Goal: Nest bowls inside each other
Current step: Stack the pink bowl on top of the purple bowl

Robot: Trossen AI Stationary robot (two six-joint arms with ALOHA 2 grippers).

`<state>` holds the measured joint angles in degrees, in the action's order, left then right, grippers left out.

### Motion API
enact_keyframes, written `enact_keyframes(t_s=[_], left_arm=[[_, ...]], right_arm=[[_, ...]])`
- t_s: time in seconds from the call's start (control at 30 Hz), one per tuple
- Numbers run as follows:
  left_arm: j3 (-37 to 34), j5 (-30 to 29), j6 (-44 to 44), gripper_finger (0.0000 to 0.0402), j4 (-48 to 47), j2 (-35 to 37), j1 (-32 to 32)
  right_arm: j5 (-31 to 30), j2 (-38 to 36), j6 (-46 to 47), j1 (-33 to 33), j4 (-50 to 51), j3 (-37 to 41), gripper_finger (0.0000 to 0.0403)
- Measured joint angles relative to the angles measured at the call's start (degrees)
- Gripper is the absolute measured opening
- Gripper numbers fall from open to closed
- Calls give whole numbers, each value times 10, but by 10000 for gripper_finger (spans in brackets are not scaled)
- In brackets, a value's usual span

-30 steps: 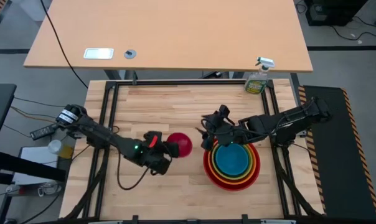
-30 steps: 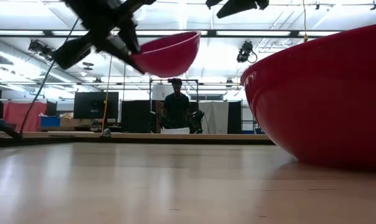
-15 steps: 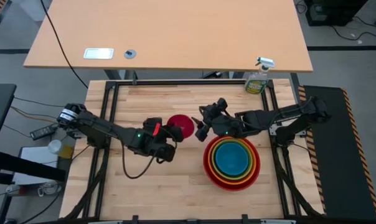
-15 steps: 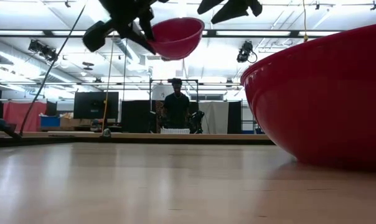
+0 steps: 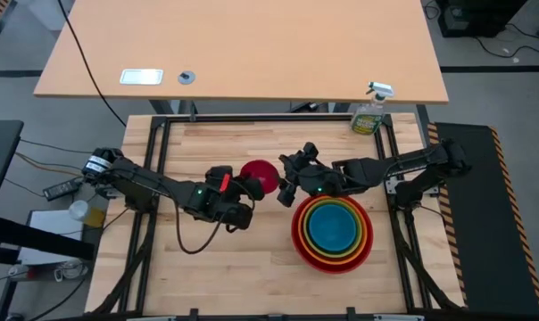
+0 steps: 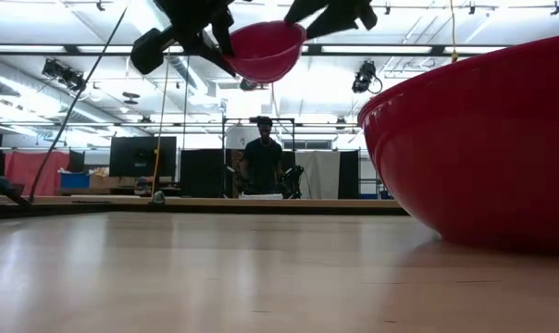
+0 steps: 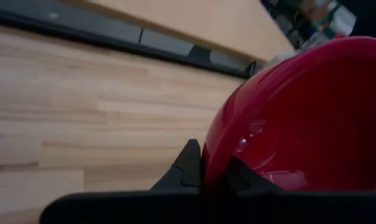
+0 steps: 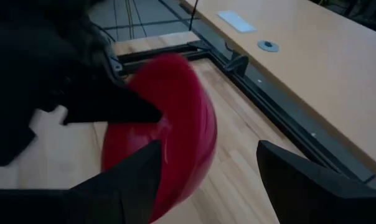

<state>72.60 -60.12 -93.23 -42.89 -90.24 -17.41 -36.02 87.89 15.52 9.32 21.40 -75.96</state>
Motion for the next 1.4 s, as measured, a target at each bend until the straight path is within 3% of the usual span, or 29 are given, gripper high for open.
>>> enact_keyframes(t_s=[0.27, 0.63, 0.73, 1.07, 1.27, 1.4], left_arm=[[0, -27, 29, 9, 37, 0, 0], [0, -22, 61, 22, 58, 0, 6], [0, -20, 75, 60, 71, 0, 6], [0, 7, 197, 248, 158, 0, 7], [0, 105, 271, 290, 181, 14, 1], [0, 138, 341, 295, 185, 34, -7]], right_arm=[[12, 30, -19, -8, -18, 0, 252], [8, 37, -37, -18, -34, 0, 133], [8, 37, -50, -18, -26, 0, 116], [34, 34, -54, -27, 40, 0, 70], [107, -12, -48, -38, 156, -1, 37], [223, -53, -54, -50, 267, 1, 37]])
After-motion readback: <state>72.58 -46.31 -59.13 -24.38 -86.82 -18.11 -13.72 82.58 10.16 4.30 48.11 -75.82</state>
